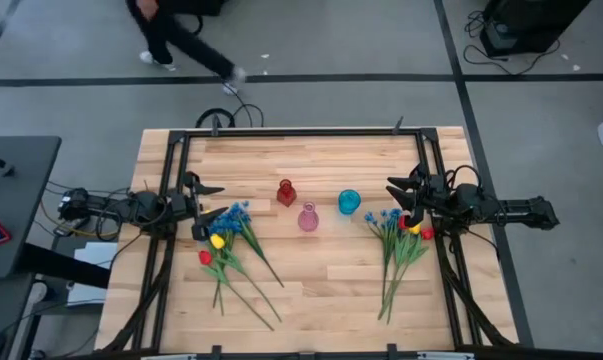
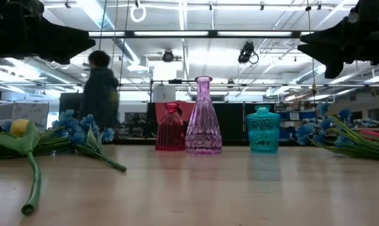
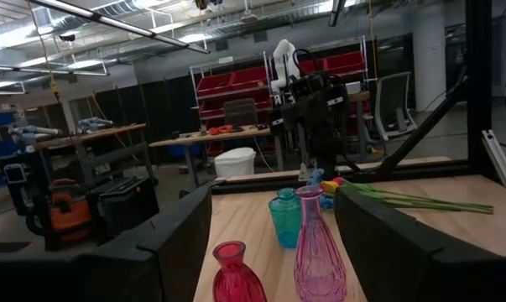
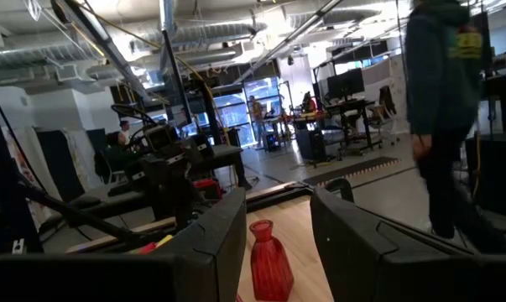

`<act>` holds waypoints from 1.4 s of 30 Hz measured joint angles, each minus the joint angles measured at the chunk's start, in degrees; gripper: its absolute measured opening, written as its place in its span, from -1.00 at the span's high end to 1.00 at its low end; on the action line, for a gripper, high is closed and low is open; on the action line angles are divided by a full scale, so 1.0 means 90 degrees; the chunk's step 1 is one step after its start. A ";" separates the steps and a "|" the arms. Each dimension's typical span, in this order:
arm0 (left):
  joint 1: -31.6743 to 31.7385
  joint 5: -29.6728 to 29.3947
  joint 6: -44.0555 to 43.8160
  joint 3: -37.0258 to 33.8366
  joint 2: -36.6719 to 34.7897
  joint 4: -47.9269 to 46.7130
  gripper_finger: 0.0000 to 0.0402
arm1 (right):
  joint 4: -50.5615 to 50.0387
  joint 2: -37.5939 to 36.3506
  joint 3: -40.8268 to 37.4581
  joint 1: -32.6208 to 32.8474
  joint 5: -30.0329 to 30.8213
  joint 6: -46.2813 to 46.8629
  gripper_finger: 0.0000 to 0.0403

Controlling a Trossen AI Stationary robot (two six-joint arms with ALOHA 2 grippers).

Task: Sort flowers into vase by color
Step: Put the red tulip into the blue transparent vase

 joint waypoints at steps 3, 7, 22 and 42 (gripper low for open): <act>0.0002 0.0000 0.0000 0.0000 0.0000 0.0010 -0.29 | 0.0000 0.0000 0.0002 0.0000 0.0002 -0.0001 0.27; 0.0002 0.0002 -0.0017 0.0002 0.0000 0.0280 -0.29 | 0.0001 0.0000 -0.0001 0.0000 0.0000 0.0001 0.27; 0.0004 -0.0310 -0.0012 0.0000 0.0000 0.0574 -0.29 | 0.0881 0.0000 0.0002 0.0000 0.0026 -0.0013 0.27; 0.0006 -0.0750 -0.1225 0.0044 0.0046 0.0912 -0.29 | -0.1615 0.0537 0.0664 0.0150 -0.0455 0.2806 0.28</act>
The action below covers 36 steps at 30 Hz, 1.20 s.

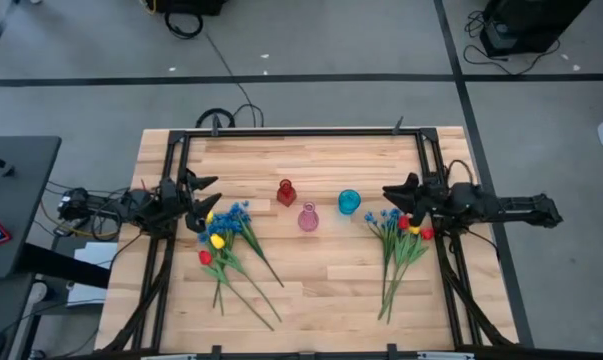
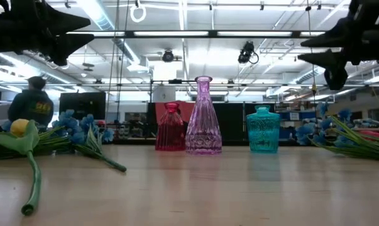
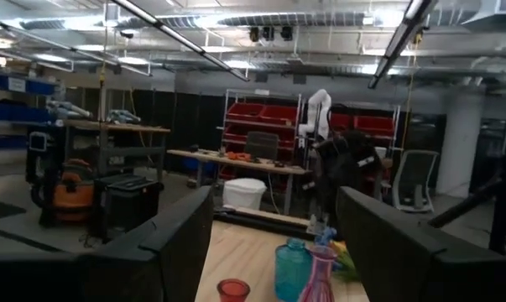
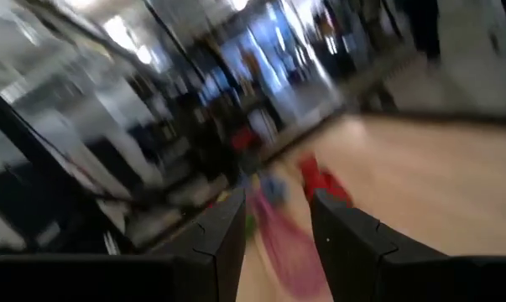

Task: Sort flowers into vase by color
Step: Put the red tulip into the blue transparent vase

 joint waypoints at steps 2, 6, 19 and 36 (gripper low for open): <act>0.0000 -0.0092 -0.0113 0.0102 0.0065 -0.0027 -0.29 | -0.0284 0.0434 0.0253 0.0123 0.0101 0.0112 0.28; 0.0002 -0.0403 -0.0481 0.0531 0.0285 -0.0652 -0.29 | -0.0211 0.1501 0.0912 0.0404 -0.0026 0.0052 0.28; 0.0000 -0.0627 -0.0077 0.0877 0.0974 -0.0672 -0.29 | -0.0024 0.5315 0.3158 0.1266 -0.1037 -0.1134 0.28; 0.0000 -0.0640 0.0832 0.0877 0.0976 -0.0101 -0.29 | -0.4376 0.7442 0.5031 0.2159 -0.2286 0.4918 0.28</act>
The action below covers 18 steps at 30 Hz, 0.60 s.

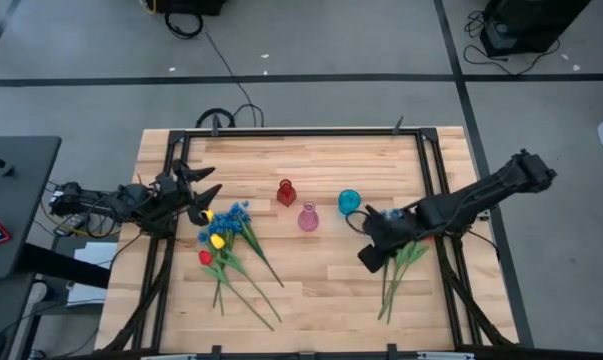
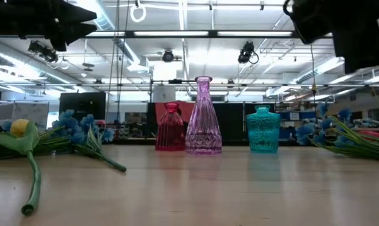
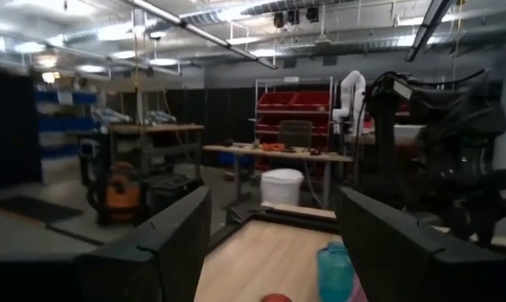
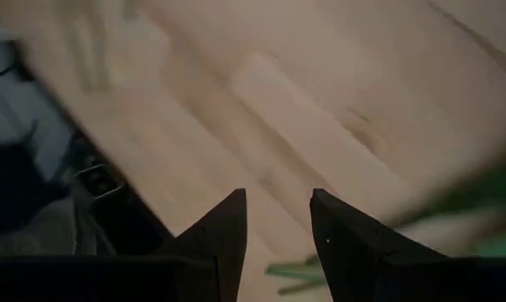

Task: Sort flowers into vase by color
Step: Put the red tulip into the blue transparent vase

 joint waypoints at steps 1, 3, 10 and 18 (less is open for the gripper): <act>0.0000 -0.0002 0.0135 0.0000 0.0000 0.0010 -0.29 | -0.0147 0.0055 0.0001 0.0075 0.0010 0.0295 0.28; 0.0000 -0.0005 0.0323 0.0000 0.0000 0.0005 -0.29 | -0.0519 0.0194 -0.0001 0.0237 0.0014 0.0799 0.28; 0.0000 -0.0005 0.0428 0.0000 0.0000 -0.0009 -0.29 | -0.1190 0.0811 -0.0004 0.0578 -0.0108 0.1791 0.28; 0.0000 -0.0005 0.0427 0.0000 0.0000 -0.0194 -0.29 | -0.0975 0.1390 -0.0008 0.1163 -0.1184 0.2576 0.28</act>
